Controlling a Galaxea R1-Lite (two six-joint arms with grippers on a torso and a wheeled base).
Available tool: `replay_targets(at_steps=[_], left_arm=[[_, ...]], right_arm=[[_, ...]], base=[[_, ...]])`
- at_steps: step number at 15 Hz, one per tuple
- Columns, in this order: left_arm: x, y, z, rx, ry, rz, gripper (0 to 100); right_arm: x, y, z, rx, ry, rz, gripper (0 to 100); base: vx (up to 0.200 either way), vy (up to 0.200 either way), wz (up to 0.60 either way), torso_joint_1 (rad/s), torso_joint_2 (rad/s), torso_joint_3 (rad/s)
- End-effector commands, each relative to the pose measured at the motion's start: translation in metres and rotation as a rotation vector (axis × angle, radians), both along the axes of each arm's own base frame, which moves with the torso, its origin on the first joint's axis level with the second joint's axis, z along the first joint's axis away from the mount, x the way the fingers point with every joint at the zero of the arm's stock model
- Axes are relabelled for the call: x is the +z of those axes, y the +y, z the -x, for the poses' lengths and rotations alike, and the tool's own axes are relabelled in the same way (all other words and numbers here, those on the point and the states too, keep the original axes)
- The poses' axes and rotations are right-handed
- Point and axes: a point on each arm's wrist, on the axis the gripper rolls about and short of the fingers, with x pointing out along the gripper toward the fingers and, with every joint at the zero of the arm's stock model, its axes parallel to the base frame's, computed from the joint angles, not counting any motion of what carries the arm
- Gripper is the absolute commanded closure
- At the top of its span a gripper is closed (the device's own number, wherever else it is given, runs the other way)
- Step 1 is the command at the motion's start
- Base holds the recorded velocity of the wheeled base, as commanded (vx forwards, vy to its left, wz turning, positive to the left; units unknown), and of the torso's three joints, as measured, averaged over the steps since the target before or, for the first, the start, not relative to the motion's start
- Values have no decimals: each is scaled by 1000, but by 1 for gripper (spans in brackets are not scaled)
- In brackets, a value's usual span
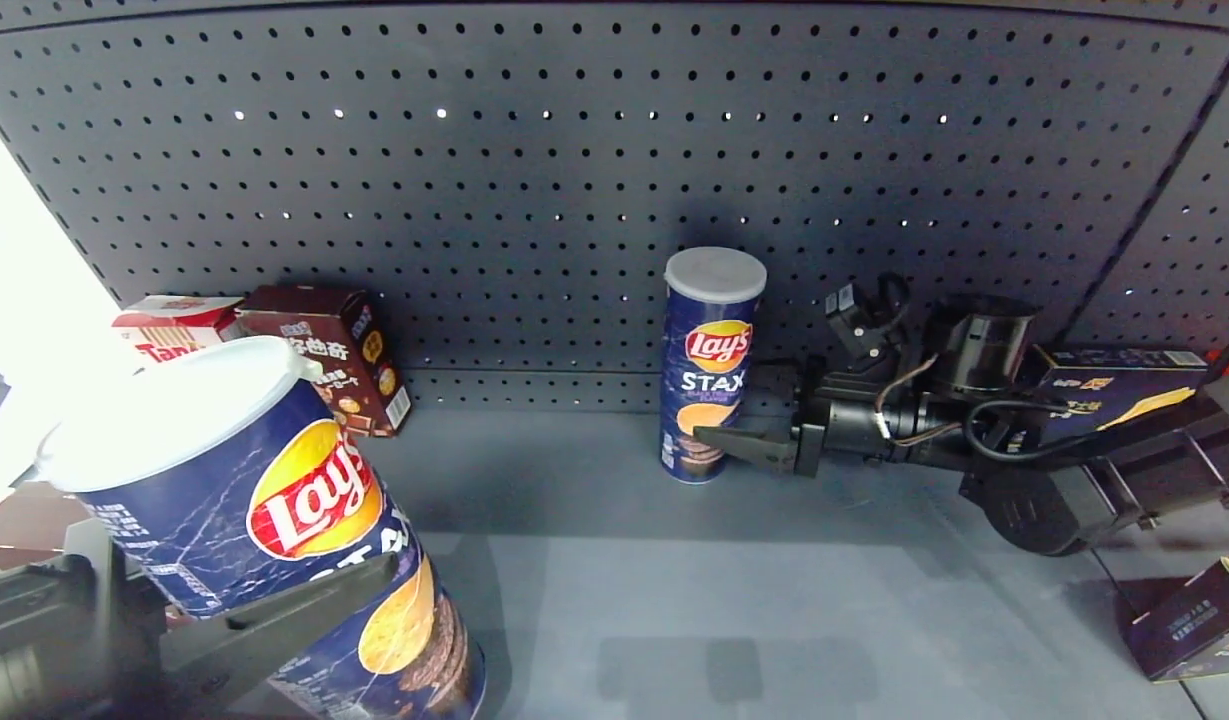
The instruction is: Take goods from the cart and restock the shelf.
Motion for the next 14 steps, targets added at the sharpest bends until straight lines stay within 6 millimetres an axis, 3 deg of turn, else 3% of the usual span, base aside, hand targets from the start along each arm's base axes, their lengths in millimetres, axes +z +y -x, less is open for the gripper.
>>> replay_targets(at_steps=[1,14], left_arm=[[-1,0,0,0,2,-1,100],[-4,1,1,2,10,-6,100]], right_arm=[[-7,2,-3,3,14,7,0],[-26,26,-19,41,27,14,0]], base=[[0,0,0,0,0,0],[0,0,0,0,0,0]])
